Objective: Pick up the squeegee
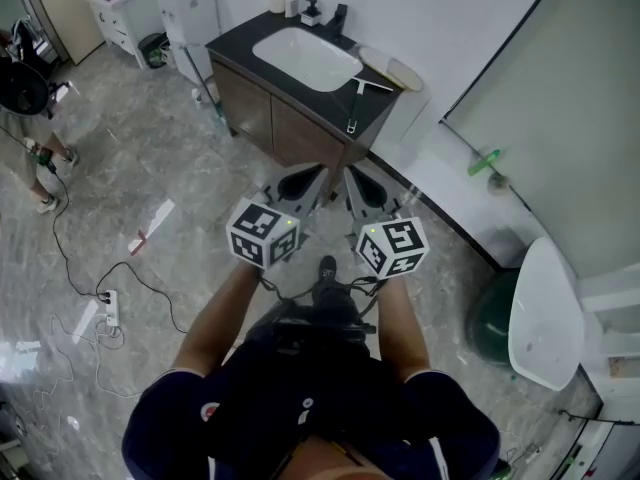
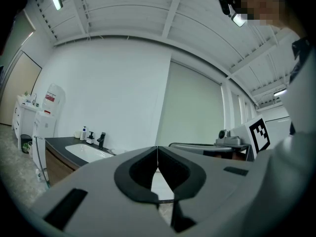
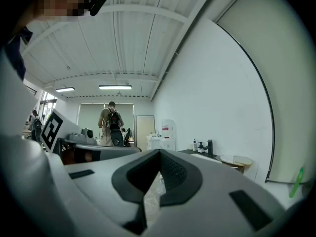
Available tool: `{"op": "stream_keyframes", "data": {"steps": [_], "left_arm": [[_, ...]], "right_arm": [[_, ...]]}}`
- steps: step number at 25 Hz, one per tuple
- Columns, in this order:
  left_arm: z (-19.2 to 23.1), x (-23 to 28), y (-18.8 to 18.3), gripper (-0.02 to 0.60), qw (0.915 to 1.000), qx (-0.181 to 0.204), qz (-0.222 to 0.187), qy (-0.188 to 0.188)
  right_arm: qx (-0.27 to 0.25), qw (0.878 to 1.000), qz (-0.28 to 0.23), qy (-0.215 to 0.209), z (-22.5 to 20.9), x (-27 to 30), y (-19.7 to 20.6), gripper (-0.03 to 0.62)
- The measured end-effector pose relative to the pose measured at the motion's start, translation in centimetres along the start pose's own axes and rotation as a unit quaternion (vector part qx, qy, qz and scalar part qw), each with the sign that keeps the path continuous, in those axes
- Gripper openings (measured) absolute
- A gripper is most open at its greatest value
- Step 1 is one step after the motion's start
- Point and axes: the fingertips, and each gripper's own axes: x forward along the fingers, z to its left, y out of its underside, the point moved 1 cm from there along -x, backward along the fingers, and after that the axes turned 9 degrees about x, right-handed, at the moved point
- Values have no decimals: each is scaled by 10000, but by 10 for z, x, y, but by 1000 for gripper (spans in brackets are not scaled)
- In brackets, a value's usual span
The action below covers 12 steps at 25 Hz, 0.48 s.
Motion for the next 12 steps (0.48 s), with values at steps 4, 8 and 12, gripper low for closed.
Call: {"op": "stream_keyframes", "data": {"steps": [4, 8, 12], "left_arm": [[4, 6, 2, 12, 10000, -33, -16, 44], [14, 17, 4, 12, 10000, -29, -19, 36], [24, 31, 4, 12, 10000, 17, 24, 27]], "right_arm": [[-33, 10000, 37, 53, -7, 5, 0, 5], [-59, 10000, 26, 60, -18, 15, -2, 5], [-64, 10000, -3, -2, -28, 30, -6, 5]]}}
